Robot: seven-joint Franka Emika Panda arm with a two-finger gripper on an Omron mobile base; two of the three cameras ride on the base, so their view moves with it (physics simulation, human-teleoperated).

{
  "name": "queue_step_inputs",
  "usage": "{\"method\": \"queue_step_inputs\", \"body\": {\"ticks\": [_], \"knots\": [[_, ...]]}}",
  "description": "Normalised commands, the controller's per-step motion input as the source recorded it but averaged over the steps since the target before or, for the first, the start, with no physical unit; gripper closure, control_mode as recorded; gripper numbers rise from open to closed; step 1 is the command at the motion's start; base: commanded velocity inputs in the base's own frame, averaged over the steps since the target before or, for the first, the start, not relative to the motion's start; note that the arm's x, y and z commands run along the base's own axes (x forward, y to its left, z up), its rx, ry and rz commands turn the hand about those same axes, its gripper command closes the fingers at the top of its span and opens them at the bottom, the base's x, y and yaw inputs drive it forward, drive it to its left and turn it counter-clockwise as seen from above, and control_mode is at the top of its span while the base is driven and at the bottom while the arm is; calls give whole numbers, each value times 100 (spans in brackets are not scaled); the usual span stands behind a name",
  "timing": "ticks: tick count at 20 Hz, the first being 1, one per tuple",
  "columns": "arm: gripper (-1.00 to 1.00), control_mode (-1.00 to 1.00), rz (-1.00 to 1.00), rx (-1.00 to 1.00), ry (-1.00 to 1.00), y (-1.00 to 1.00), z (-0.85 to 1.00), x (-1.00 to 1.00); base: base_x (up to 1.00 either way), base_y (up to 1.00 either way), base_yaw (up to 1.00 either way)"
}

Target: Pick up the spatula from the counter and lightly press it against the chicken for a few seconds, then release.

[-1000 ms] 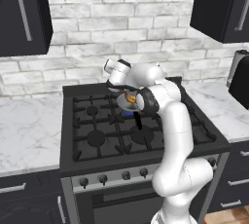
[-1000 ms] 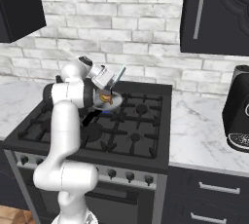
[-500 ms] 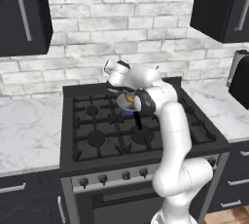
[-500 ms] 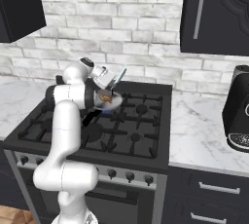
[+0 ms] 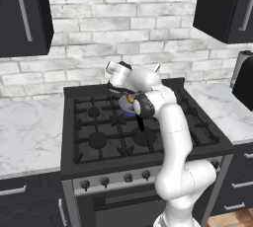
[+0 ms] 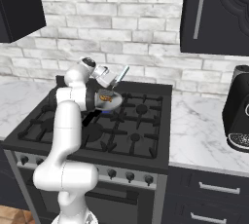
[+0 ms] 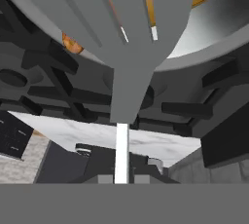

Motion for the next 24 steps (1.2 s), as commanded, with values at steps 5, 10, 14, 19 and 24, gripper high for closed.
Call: {"method": "queue_step_inputs", "body": {"ticks": [5, 10, 14, 19, 24], "knots": [[100, -100, 1, 0, 4, 2, -12, 4, 0, 0, 0], [100, -100, 1, 0, 4, 5, -13, 3, 0, 0, 0], [100, -100, 1, 0, 4, 5, -10, 0, 0, 0, 0], [100, -100, 0, 0, 3, 6, -8, 0, 0, 0, 0], [100, -100, 0, -1, 1, 4, -2, 0, 0, 0, 0]]}}
